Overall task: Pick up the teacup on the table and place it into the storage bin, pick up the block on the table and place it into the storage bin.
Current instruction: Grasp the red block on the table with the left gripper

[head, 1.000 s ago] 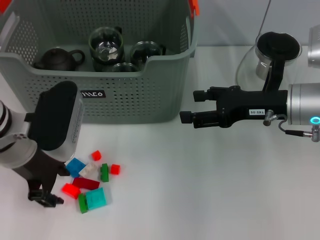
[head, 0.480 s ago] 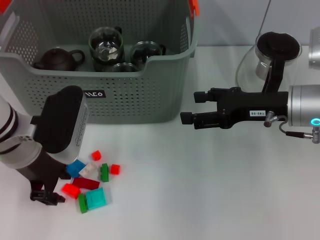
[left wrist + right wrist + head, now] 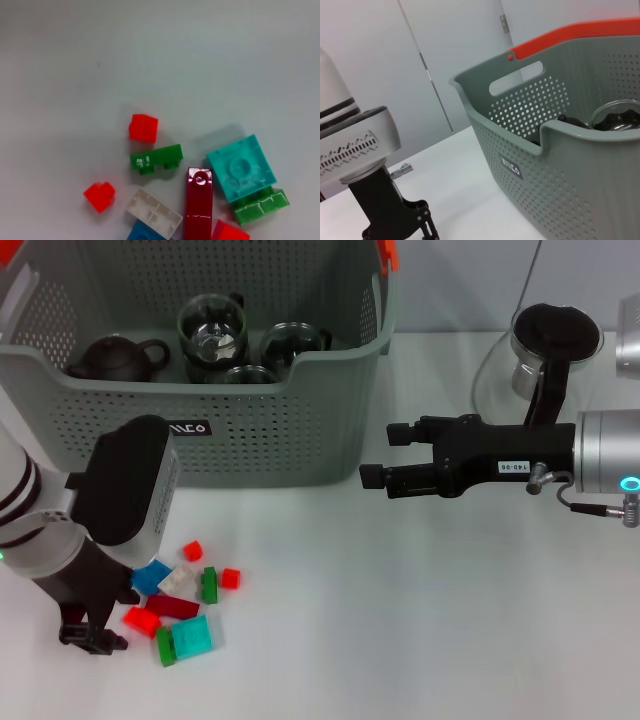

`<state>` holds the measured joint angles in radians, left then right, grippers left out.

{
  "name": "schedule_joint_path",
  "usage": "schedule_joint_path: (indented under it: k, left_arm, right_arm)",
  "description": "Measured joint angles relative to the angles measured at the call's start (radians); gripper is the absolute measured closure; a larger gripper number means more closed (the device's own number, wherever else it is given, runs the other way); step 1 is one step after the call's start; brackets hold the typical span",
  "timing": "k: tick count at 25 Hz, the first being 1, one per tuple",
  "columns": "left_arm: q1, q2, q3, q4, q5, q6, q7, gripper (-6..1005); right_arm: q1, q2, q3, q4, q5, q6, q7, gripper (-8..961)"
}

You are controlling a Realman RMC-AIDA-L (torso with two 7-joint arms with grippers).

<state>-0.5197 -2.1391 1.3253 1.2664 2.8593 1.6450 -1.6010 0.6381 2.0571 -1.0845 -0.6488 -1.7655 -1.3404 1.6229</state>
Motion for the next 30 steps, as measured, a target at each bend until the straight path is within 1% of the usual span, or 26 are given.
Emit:
schedule_joint_path:
  k: [10, 17, 30]
  left_arm:
    - [-0.015, 0.002, 0.016, -0.012, 0.000, 0.007, -0.003, 502]
    - [-0.017, -0.006, 0.024, -0.001, 0.000, 0.012, -0.003, 503]
    - [-0.028, -0.010, 0.033, 0.002, 0.000, 0.019, -0.003, 506]
  right_arm:
    - [-0.004, -0.001, 0.000, 0.000, 0.003, 0.000, 0.000, 38]
    - [-0.005, -0.002, 0.012, 0.000, 0.001, 0.000, -0.002, 38]
    - [-0.005, -0.002, 0.022, 0.000, 0.000, 0.000, -0.009, 39]
